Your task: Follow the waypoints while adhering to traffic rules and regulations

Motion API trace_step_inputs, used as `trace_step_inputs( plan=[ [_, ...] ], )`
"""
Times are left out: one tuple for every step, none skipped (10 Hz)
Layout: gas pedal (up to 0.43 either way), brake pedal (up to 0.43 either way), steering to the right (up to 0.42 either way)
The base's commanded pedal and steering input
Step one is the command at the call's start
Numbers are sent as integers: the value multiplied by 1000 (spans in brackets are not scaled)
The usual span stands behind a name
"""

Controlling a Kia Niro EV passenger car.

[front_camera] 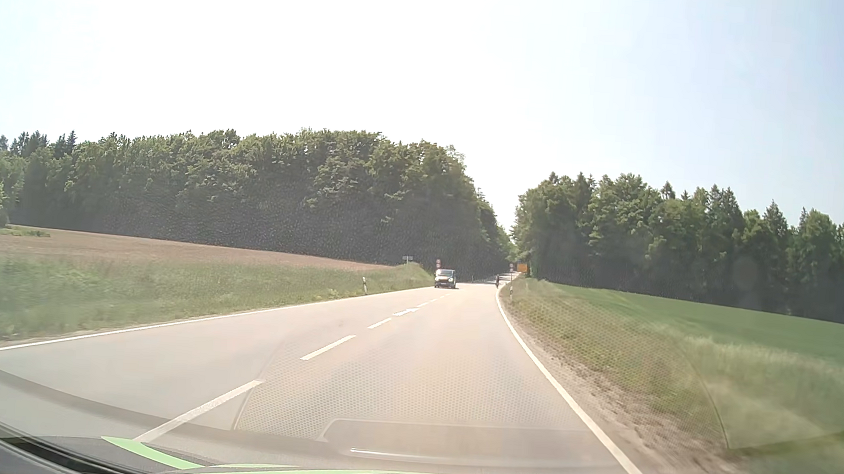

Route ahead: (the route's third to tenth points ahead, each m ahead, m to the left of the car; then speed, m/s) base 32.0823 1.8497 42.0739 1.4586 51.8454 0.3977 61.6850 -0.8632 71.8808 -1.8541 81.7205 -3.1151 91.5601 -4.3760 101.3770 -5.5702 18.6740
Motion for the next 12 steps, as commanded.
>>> trace_step_inputs(
  plan=[
    [0,177,11],
    [0,189,12],
    [0,195,14],
    [0,201,14],
    [0,207,14],
    [0,213,13],
    [0,213,13],
    [0,220,13],
    [0,220,13],
    [0,220,12],
    [0,220,12],
    [0,220,11]
  ],
)
